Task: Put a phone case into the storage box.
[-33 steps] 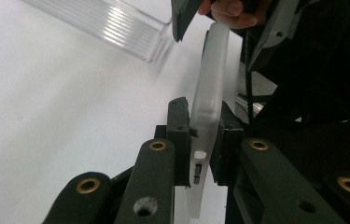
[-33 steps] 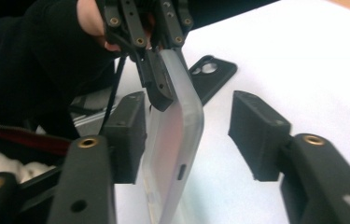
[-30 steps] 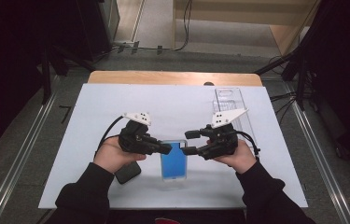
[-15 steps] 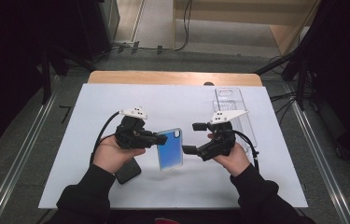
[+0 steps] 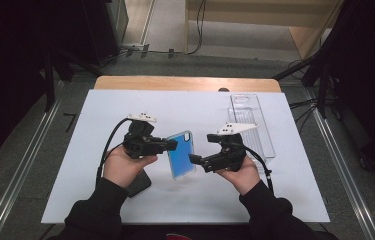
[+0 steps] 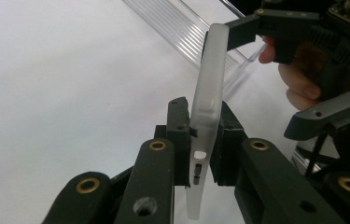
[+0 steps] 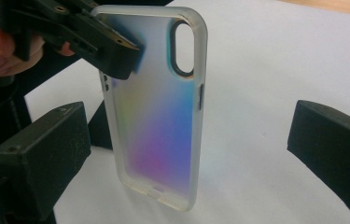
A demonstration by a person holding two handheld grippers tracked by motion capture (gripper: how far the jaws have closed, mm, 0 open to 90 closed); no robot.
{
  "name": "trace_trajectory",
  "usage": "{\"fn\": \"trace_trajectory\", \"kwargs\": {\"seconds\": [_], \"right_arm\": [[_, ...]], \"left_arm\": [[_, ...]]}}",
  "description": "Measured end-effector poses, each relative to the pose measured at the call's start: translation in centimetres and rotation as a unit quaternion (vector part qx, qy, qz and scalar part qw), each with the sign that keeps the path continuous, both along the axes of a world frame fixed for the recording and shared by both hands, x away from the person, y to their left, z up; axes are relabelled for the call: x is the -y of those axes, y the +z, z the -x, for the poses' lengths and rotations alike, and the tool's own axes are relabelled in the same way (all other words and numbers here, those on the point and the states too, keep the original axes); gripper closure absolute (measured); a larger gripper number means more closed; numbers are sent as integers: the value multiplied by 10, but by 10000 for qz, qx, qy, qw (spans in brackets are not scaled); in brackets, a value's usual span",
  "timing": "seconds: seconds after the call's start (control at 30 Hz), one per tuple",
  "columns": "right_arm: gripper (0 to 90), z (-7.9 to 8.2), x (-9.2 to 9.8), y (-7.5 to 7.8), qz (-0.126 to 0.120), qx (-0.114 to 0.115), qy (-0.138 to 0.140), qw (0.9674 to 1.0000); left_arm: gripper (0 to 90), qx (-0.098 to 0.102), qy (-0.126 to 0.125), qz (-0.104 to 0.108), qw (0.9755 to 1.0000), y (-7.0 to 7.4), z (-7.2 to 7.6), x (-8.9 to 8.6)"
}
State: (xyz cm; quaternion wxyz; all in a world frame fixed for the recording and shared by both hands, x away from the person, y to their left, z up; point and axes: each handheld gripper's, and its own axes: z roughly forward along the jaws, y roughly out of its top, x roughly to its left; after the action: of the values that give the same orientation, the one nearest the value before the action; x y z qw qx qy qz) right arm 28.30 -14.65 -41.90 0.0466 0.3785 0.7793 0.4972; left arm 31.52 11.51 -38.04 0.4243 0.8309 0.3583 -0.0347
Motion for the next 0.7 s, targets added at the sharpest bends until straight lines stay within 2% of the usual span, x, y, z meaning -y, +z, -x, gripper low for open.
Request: {"fn": "trace_trajectory", "kwargs": {"seconds": [0.1, 0.2, 0.33, 0.53, 0.7], "right_arm": [[0, 2, -5, -2, 26, -5, -172, 9998], [0, 2, -12, -7, 71, -1, -179, 9998], [0, 4, -19, -10, 146, 4, -353, 9993], [0, 8, -29, -12, 225, 97, -660, 9975], [0, 7, -37, -15, 284, 14, -790, 9965]], "left_arm": [[804, -48, 148, 24, 9999, 0, -1, -1], [804, -32, 321, 9, 9995, -1, -1, 0], [804, -59, 469, 65, 9989, -2, -1, 0], [805, -83, 527, 18, 9986, -2, 0, 3], [804, -99, 578, -5, 9983, -2, 2, 7]]}}
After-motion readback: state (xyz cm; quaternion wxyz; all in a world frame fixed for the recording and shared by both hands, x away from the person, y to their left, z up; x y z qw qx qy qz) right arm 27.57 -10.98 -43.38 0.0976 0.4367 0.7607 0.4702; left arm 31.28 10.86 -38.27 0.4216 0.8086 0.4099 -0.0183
